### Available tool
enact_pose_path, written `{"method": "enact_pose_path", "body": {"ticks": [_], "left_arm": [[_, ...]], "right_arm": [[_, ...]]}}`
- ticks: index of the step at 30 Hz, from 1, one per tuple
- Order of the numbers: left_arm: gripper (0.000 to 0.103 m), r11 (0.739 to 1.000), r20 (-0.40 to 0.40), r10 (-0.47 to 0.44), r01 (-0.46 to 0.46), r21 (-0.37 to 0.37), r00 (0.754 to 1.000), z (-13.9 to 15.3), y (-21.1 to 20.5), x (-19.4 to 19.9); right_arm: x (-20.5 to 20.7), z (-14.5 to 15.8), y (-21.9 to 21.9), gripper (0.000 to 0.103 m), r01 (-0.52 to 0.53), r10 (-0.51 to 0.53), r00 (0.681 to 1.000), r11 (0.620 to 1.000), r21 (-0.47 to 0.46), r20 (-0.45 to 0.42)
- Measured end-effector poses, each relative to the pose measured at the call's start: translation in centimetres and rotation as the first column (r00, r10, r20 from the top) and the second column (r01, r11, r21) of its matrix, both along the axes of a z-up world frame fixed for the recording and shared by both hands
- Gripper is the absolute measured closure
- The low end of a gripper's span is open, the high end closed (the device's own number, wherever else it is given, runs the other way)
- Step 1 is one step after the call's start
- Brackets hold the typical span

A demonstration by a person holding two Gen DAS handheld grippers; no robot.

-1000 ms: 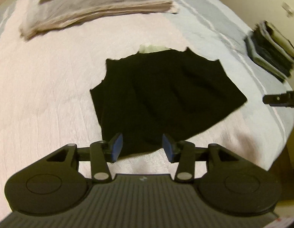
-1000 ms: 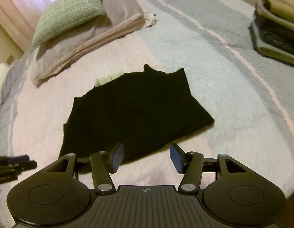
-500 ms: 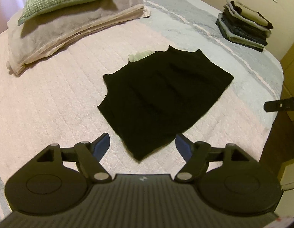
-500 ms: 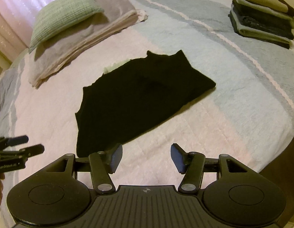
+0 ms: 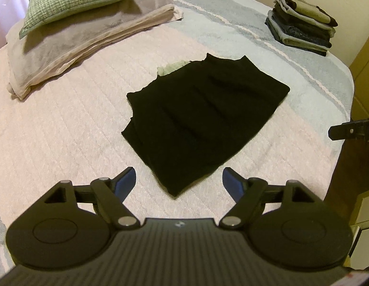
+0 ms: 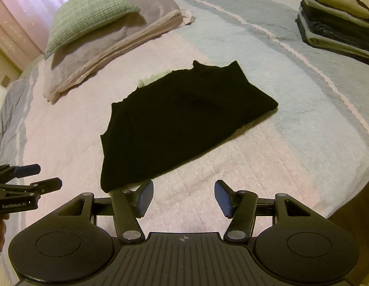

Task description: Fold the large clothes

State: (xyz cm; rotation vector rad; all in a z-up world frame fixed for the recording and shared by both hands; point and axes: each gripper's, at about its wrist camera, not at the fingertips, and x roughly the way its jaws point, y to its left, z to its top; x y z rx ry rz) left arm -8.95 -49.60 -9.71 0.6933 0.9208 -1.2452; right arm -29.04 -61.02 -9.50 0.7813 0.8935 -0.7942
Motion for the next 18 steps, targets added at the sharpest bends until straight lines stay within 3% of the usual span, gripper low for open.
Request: {"method": "enact_pose_path", "body": {"ticks": [18], "left_arm": [[0.024, 0.994, -0.012, 0.103, -0.103, 0.030, 0.995, -1.1, -1.1, -1.3]], "right_arm": [[2.6, -2.2, -1.5, 0.049, -0.192, 0.192, 0.981, 0.981, 0.005, -0.024]]}}
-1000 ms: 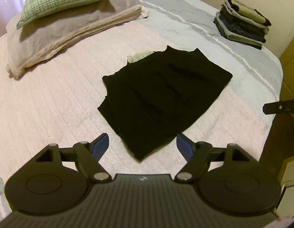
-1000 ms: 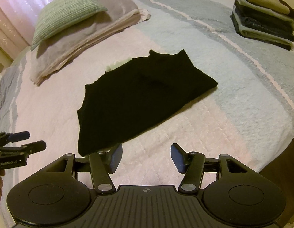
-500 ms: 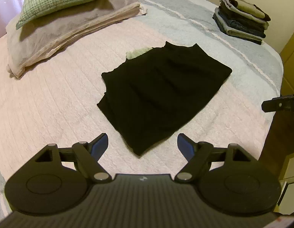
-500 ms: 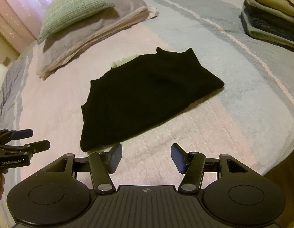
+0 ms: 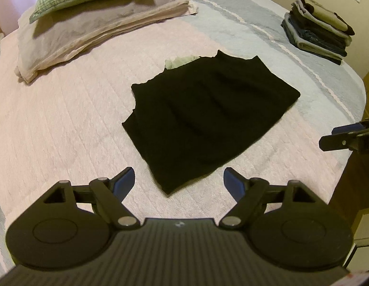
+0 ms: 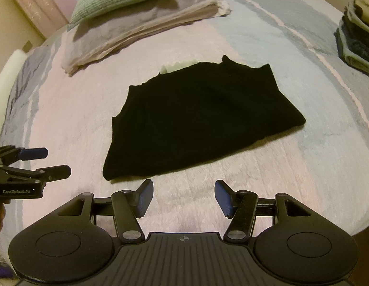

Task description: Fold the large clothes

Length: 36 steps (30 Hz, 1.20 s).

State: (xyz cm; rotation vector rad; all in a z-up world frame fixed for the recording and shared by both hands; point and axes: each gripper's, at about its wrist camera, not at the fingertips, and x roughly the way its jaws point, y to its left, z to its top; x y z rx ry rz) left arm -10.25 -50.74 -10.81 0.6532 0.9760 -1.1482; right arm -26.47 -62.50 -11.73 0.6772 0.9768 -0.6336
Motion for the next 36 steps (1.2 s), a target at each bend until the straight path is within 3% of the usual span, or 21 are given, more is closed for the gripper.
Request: {"method": "enact_pose_path", "body": {"ticks": [3, 6, 8, 10, 11, 13, 14, 17, 18, 22, 25, 26, 27, 28, 31, 33, 36], "left_arm": [[0.021, 1.000, -0.006, -0.029, 0.029, -0.006, 1.000, -0.8, 0.2, 0.7], [0.015, 0.990, 0.032, -0.139, 0.140, -0.019, 0.990, -2.3, 0.7, 2.1], [0.013, 0.974, 0.071, -0.226, 0.227, -0.007, 0.972, -3.7, 1.0, 3.7], [0.008, 0.936, 0.116, -0.348, 0.351, -0.009, 0.930, -4.9, 1.3, 5.5], [0.006, 0.910, 0.160, -0.410, 0.415, 0.003, 0.898, -5.6, 1.3, 6.1], [0.004, 0.818, 0.263, -0.562, 0.575, 0.031, 0.785, -7.2, 1.4, 7.4], [0.002, 0.753, 0.320, -0.634, 0.656, 0.049, 0.704, -8.1, 1.4, 8.1], [0.002, 0.583, 0.417, -0.763, 0.804, 0.116, 0.494, -10.9, 1.0, 9.6], [0.002, 0.539, 0.433, -0.785, 0.833, 0.126, 0.442, -11.7, 0.7, 10.1], [0.001, 0.426, 0.468, -0.824, 0.894, 0.140, 0.319, -14.7, -0.8, 11.5], [0.001, 0.342, 0.494, -0.841, 0.924, 0.172, 0.219, -17.0, -1.3, 12.0], [0.001, 0.307, 0.502, -0.847, 0.931, 0.195, 0.175, -17.8, -1.3, 12.0], [0.001, 0.268, 0.509, -0.851, 0.940, 0.211, 0.128, -18.6, -1.4, 12.1], [0.001, 0.237, 0.512, -0.854, 0.945, 0.224, 0.093, -19.3, -1.5, 12.2], [0.001, 0.160, 0.518, -0.855, 0.956, 0.244, 0.011, -20.7, -2.1, 12.3], [0.001, 0.119, 0.538, -0.842, 0.960, 0.255, -0.039, -21.1, -2.6, 12.2], [0.001, 0.080, 0.565, -0.820, 0.960, 0.268, -0.089, -21.3, -3.9, 12.2]], "right_arm": [[1.9, -0.3, 2.1, 0.048, -0.098, 0.092, 0.994, 0.988, -0.116, -0.054], [4.3, -1.2, 5.4, 0.048, -0.248, 0.226, 0.967, 0.942, -0.225, -0.119], [5.8, -2.5, 7.3, 0.048, -0.303, 0.272, 0.951, 0.918, -0.255, -0.150], [7.6, -4.4, 9.2, 0.048, -0.371, 0.325, 0.925, 0.887, -0.275, -0.198], [8.5, -5.4, 10.1, 0.048, -0.404, 0.350, 0.910, 0.869, -0.285, -0.224], [10.5, -7.7, 11.8, 0.048, -0.485, 0.409, 0.869, 0.816, -0.315, -0.277], [11.7, -8.9, 12.7, 0.048, -0.529, 0.442, 0.844, 0.778, -0.337, -0.305], [14.3, -12.5, 14.2, 0.048, -0.634, 0.509, 0.771, 0.675, -0.379, -0.384], [15.2, -13.8, 14.5, 0.048, -0.662, 0.526, 0.748, 0.642, -0.388, -0.405], [17.6, -18.6, 15.4, 0.048, -0.767, 0.552, 0.641, 0.495, -0.409, -0.533], [18.4, -21.3, 15.0, 0.049, -0.806, 0.566, 0.592, 0.432, -0.405, -0.574], [18.4, -21.8, 14.9, 0.063, -0.810, 0.573, 0.586, 0.423, -0.406, -0.573], [18.5, -21.9, 14.4, 0.084, -0.808, 0.584, 0.590, 0.430, -0.403, -0.558], [18.6, -21.7, 13.8, 0.088, -0.796, 0.590, 0.605, 0.460, -0.393, -0.535], [18.2, -19.2, 11.7, 0.094, -0.694, 0.563, 0.720, 0.587, -0.416, -0.406], [17.8, -17.2, 10.7, 0.095, -0.644, 0.543, 0.765, 0.631, -0.432, -0.348], [17.2, -14.8, 9.7, 0.095, -0.595, 0.519, 0.803, 0.672, -0.440, -0.293]]}}
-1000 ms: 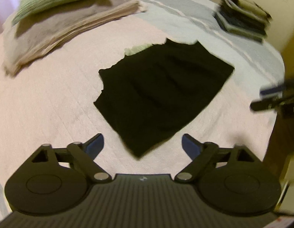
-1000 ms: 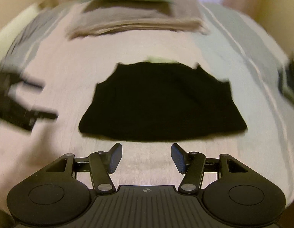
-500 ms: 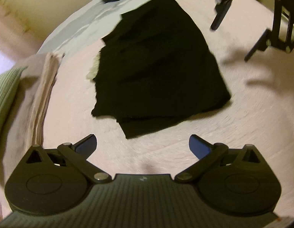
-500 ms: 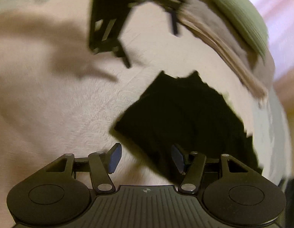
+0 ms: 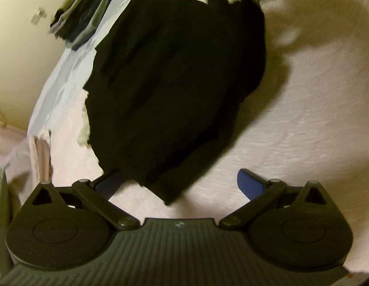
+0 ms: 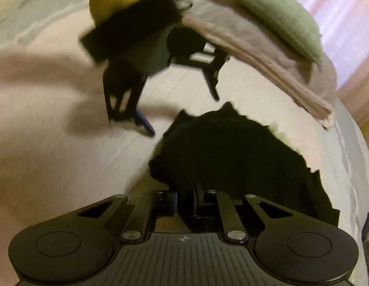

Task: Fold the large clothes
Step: 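Grasp the folded sweater edge with the right gripper while the left gripper grasps beside it, then fold the sweater over with both grippers and release it flat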

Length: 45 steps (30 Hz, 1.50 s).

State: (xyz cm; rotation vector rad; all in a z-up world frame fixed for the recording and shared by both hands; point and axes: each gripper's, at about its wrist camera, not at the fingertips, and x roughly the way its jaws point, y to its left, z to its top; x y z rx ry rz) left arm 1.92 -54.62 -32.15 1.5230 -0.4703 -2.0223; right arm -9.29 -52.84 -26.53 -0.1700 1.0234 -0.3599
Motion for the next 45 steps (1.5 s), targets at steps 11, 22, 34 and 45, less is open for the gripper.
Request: {"method": "enact_pose_path", "body": {"ticks": [11, 22, 34, 45], "left_arm": [[0.076, 0.980, 0.115, -0.177, 0.185, -0.066, 0.977, 0.5, -4.3, -0.6], [0.092, 0.991, 0.125, -0.131, 0.130, 0.012, 0.983, 8.5, -9.5, -2.8], [0.092, 0.975, 0.196, -0.157, 0.120, 0.189, 0.968, 15.6, -26.1, -14.0], [0.088, 0.885, 0.168, -0.198, 0.102, 0.454, 0.966, 6.3, -39.7, -23.1]], "right_arm": [[-0.7, 4.1, -1.2, 0.095, 0.050, -0.051, 0.998, 0.998, 0.029, 0.029], [-5.4, 11.6, -7.2, 0.096, 0.292, -0.341, 0.917, 0.928, 0.233, 0.207], [-18.5, 11.4, -23.9, 0.096, 0.452, -0.734, 0.616, 0.627, 0.635, 0.286], [-27.9, 0.8, -32.4, 0.096, 0.453, -0.915, 0.397, 0.266, 0.851, 0.075]]}}
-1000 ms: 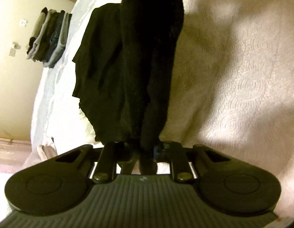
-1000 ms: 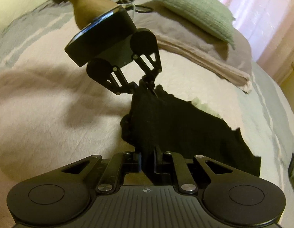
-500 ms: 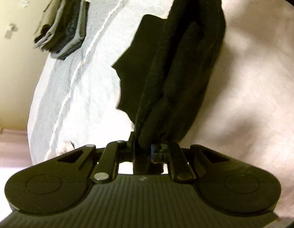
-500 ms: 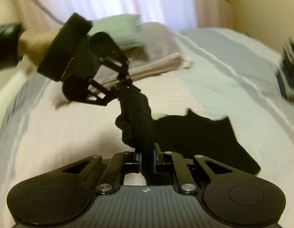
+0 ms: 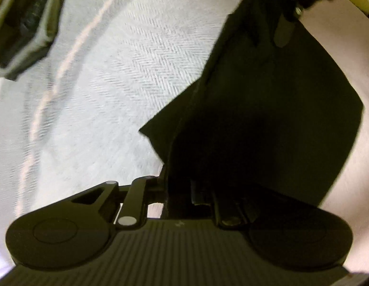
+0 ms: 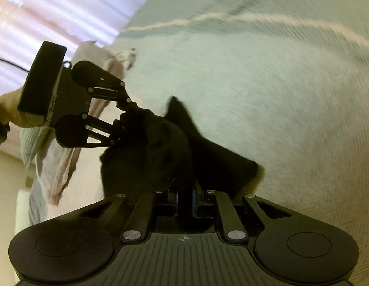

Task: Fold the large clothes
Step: 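Fold the sweater over with both grippers and release it flat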

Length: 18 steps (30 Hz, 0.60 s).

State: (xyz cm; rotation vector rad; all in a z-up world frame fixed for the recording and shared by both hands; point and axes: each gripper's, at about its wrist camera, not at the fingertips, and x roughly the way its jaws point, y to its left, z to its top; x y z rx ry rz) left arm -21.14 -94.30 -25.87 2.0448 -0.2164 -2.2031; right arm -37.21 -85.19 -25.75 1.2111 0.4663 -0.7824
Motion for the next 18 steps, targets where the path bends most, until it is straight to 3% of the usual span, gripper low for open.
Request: {"method": "enact_pose_path", "body": {"ticks": [3, 4, 7, 8, 12, 15, 18], "left_arm": [[0.081, 0.998, -0.019, 0.044, -0.043, 0.049, 0.999, -1.4, -1.7, -0.8], [0.073, 0.997, -0.028, 0.063, -0.062, 0.051, 0.998, -1.7, -2.3, -0.9], [0.065, 0.977, -0.075, 0.195, -0.187, 0.100, 0.978, -1.1, -4.4, 0.0], [0.059, 0.963, -0.098, 0.257, -0.247, 0.108, 0.961, -0.7, -5.2, 0.7], [0.061, 0.877, -0.178, 0.481, -0.469, 0.107, 0.858, 1.8, -7.2, 4.3], [0.061, 0.812, -0.227, 0.584, -0.569, 0.133, 0.780, 3.3, -7.0, 6.2], [0.061, 0.754, -0.271, 0.656, -0.623, 0.209, 0.704, 3.3, -5.8, 6.5]], "right_arm": [[-0.9, -1.0, -0.4, 0.096, 0.034, -0.035, 0.999, 0.999, 0.042, 0.029], [-1.0, -1.1, -0.3, 0.096, 0.040, -0.042, 0.998, 0.998, 0.049, 0.036], [-1.3, -1.0, 0.0, 0.096, 0.059, -0.062, 0.997, 0.996, 0.061, 0.053], [-1.3, -1.0, 0.2, 0.096, 0.066, -0.069, 0.996, 0.996, 0.062, 0.056], [-1.7, -0.3, 0.9, 0.096, 0.107, -0.114, 0.990, 0.991, 0.084, 0.088], [-2.0, -1.1, 0.9, 0.096, 0.147, -0.157, 0.983, 0.984, 0.104, 0.096], [-2.5, -2.1, 1.1, 0.096, 0.187, -0.200, 0.974, 0.974, 0.126, 0.105]]}}
